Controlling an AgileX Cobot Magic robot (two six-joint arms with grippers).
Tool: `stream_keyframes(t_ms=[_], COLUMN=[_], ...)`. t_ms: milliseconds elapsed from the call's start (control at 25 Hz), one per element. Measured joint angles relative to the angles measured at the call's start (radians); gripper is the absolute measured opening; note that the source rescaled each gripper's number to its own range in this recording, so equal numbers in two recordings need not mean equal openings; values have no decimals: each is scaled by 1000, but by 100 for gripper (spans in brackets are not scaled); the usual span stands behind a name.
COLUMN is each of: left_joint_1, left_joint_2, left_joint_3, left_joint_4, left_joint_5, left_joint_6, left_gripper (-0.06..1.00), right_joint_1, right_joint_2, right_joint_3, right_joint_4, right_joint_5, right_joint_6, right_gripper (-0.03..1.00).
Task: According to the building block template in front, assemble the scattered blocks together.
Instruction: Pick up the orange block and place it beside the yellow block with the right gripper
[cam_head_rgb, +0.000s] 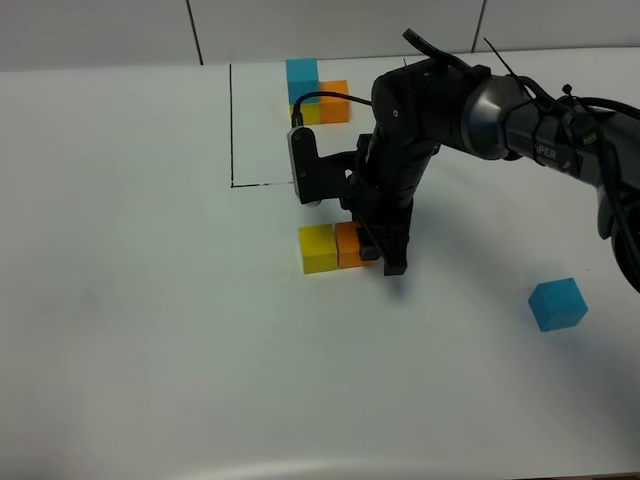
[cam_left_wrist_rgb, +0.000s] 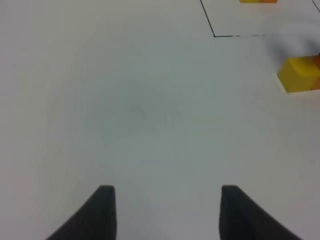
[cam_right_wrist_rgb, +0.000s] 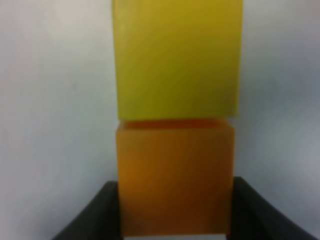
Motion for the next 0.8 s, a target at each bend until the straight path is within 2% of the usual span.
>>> stream_keyframes(t_ms=[800], left_joint_1=[0], left_joint_2=[0], left_joint_3=[0], left_joint_4=[0], left_joint_5=[0], left_joint_6=[0], left_gripper=[7], right_joint_1=[5], right_joint_2=[1], right_joint_3=[0], right_joint_4=[24], right_joint_5=[0], right_joint_6=[61], right_gripper=[2])
